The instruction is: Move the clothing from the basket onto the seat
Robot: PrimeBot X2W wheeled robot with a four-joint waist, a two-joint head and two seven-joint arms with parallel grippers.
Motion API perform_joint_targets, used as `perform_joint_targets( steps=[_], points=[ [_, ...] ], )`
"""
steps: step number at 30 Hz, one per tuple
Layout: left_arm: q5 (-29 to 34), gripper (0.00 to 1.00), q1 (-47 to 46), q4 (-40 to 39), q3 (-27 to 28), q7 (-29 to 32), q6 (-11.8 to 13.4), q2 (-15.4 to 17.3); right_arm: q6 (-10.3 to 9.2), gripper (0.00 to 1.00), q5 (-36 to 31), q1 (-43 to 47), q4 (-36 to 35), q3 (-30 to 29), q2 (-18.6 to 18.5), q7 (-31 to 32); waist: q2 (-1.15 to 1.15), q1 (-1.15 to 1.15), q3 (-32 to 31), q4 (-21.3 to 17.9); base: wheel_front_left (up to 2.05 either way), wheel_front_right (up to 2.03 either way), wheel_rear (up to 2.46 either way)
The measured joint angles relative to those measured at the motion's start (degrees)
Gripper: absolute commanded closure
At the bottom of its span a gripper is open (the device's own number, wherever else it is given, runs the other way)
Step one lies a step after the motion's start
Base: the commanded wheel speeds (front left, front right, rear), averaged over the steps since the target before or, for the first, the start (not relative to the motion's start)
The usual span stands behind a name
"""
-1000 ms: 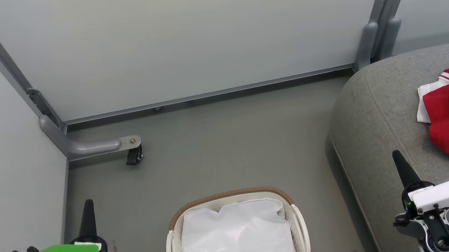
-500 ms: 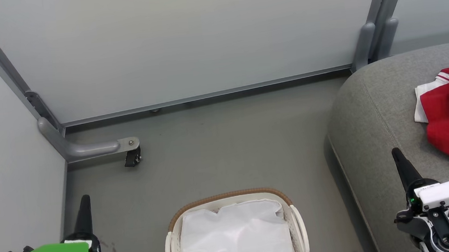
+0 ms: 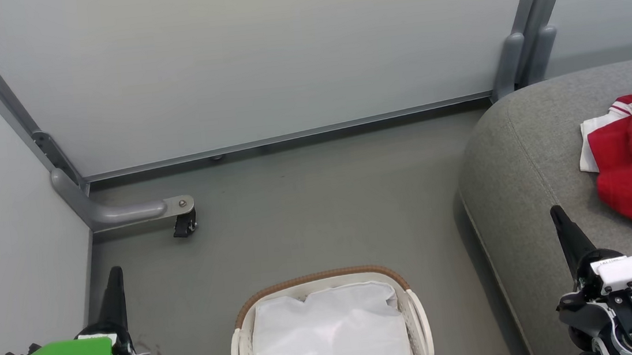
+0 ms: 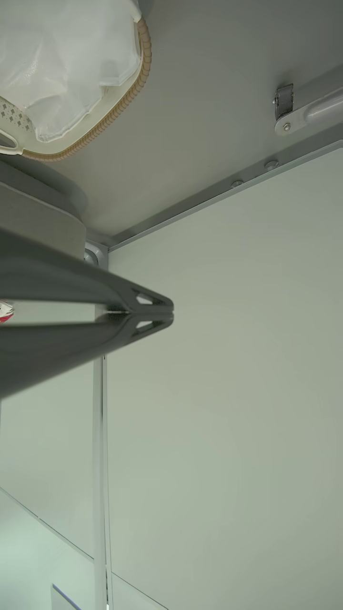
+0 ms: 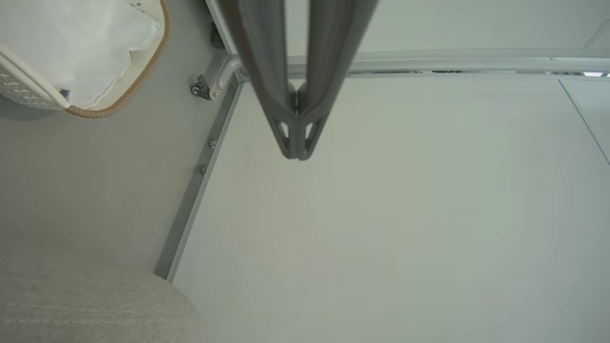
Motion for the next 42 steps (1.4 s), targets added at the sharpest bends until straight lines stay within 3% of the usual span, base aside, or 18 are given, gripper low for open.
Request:
perform_joint_targets(
  steps=[13, 42],
  points=[
    [-5.6, 1.00, -0.4, -1.0, 0.9, 1.5, -0.2, 0.0, 0.00, 1.00, 5.9, 0.1, -0.9, -0.1, -0.1, 1.5, 0.00, 0.00, -0.2, -0.4, 0.00, 0.00, 0.00],
    [-5.6, 1.00, -0.5, -1.1, 0.9, 1.5, -0.2, 0.0, -0.01, 1.00, 6.0, 0.1, -0.9, -0.2, -0.1, 1.5, 0.00, 0.00, -0.2, -0.4, 0.00, 0.00, 0.00]
  ],
)
